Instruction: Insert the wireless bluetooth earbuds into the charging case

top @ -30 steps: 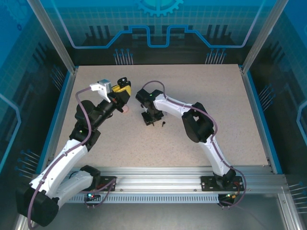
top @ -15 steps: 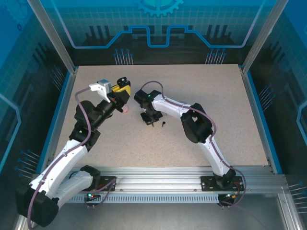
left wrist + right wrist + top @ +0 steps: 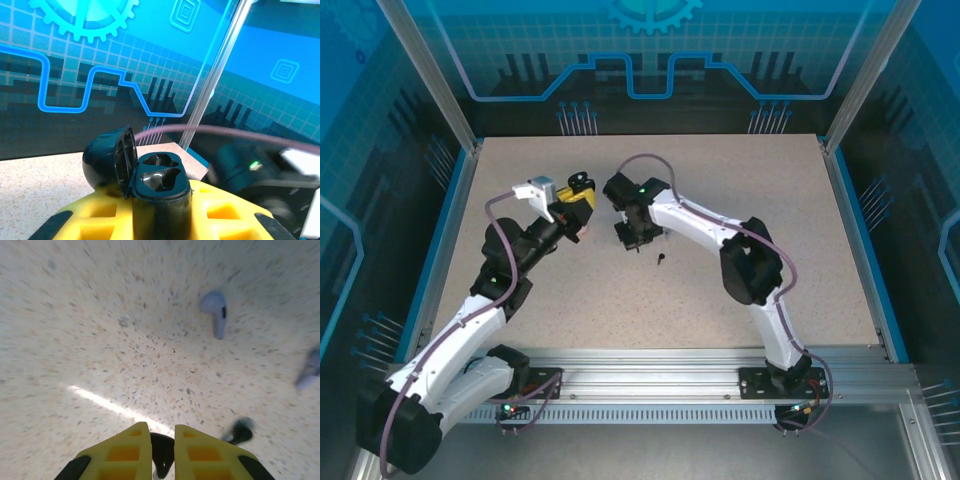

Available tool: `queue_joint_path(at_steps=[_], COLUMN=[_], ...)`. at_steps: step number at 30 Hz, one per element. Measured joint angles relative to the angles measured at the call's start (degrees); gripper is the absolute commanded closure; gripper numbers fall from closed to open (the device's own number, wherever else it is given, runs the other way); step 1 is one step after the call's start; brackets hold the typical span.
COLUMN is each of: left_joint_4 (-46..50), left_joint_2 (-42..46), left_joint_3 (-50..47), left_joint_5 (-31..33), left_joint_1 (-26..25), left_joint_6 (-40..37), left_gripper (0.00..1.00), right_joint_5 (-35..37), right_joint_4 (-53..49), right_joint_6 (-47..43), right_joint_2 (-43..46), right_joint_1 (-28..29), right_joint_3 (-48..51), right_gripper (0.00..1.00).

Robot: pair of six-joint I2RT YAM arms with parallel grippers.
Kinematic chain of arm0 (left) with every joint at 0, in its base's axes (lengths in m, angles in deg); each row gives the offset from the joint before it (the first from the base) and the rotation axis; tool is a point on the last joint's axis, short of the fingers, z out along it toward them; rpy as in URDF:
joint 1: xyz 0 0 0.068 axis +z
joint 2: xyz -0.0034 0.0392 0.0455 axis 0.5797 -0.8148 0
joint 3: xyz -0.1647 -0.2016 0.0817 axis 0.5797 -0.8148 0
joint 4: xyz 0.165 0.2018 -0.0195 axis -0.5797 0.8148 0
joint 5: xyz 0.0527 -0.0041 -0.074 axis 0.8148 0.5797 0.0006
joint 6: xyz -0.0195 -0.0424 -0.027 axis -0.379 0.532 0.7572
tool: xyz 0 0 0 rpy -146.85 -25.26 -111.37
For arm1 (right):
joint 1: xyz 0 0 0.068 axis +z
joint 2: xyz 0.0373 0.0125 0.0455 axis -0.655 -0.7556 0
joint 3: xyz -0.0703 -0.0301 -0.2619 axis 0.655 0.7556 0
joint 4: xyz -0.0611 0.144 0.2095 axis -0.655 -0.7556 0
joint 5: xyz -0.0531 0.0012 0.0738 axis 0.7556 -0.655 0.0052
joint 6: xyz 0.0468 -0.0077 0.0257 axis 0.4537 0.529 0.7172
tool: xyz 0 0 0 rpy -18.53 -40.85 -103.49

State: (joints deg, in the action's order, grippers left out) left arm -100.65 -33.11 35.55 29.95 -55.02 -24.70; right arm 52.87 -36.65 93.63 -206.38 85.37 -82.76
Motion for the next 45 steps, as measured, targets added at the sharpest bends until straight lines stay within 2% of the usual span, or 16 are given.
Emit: queue_joint_path(at_steps=[5, 9, 16, 25, 29, 38, 45], left_joint_4=[-2.8, -5.38, -7.52, -9.18, -9.7, -10.01, -10.01], left_joint_2=[-0.09, -1.05, -3.41, -6.95, -8.0, -9.22, -9.25], left_joint_3=[-0.83, -1.53, -1.79, -1.79, -1.79, -1.36, -0.59], left_joint_5=[-2.78, -3.89, -3.34, -1.38, -0.76, -0.5, -0.48], left_joint_1=[-1.79, -5.68, -11.28, -14.12, -14.36, -14.67, -14.78], left_joint_6=[-3.43, -8.98, -18.08, -22.77, -23.43, -23.61, -23.58], left_gripper=[1.0, 1.0, 1.0, 1.0, 1.0, 1.0, 1.0], right_joint_5=[1.62, 3.3, 5.9, 4.24, 2.62, 0.83, 0.92], right_joint_4=[0.72, 1.01, 1.99, 9.2, 12.55, 18.01, 19.47], right_joint_6=[-0.09, -0.68, -2.86, -5.86, -6.97, -10.36, -11.26], right_joint_2=[9.88, 16.92, 26.36, 38.36, 41.03, 41.24, 40.81], right_joint_1=[-1.44, -3.65, -5.27, -4.5, -2.19, 4.44, 5.88], right_joint_3=[0.13, 0.17, 0.17, 5.38, 8.0, 11.08, 11.93], right_gripper=[0.88, 0.88, 0.89, 0.87, 0.87, 0.87, 0.87])
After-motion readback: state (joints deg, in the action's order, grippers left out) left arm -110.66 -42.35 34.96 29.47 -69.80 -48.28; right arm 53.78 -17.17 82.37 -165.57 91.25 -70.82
